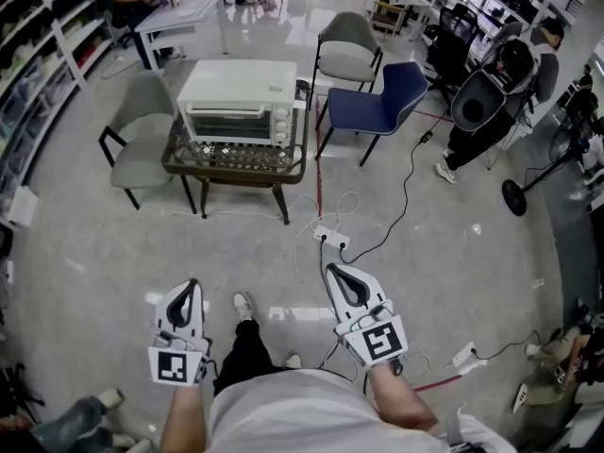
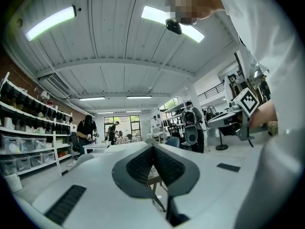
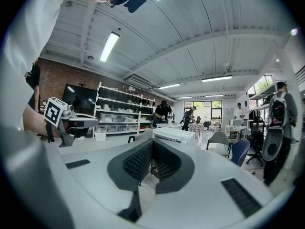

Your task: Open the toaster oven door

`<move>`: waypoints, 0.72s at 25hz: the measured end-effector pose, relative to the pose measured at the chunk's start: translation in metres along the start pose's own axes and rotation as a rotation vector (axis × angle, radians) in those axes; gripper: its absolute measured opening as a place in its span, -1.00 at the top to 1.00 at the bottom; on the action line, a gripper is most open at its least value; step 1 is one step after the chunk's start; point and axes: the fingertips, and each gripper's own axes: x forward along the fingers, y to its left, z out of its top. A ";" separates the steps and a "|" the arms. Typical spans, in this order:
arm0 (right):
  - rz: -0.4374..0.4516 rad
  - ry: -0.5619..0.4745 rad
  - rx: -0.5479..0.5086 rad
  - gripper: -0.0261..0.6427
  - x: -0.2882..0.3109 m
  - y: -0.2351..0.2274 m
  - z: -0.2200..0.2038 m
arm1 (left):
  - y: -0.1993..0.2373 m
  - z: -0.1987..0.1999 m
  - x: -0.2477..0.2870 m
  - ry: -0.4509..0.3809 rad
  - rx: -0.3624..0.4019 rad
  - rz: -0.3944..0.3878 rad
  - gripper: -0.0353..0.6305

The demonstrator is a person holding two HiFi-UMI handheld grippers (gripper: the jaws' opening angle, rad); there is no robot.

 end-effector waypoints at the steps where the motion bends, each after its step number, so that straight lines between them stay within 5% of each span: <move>1: -0.011 0.011 0.003 0.85 0.014 -0.007 -0.001 | 0.009 -0.003 0.016 0.002 -0.004 -0.011 0.84; 11: -0.055 0.068 -0.022 0.85 0.193 -0.034 0.030 | 0.148 -0.010 0.158 -0.012 -0.043 -0.119 0.84; 18: -0.099 0.089 0.008 0.85 0.265 -0.046 0.041 | 0.192 -0.021 0.226 -0.025 -0.071 -0.183 0.84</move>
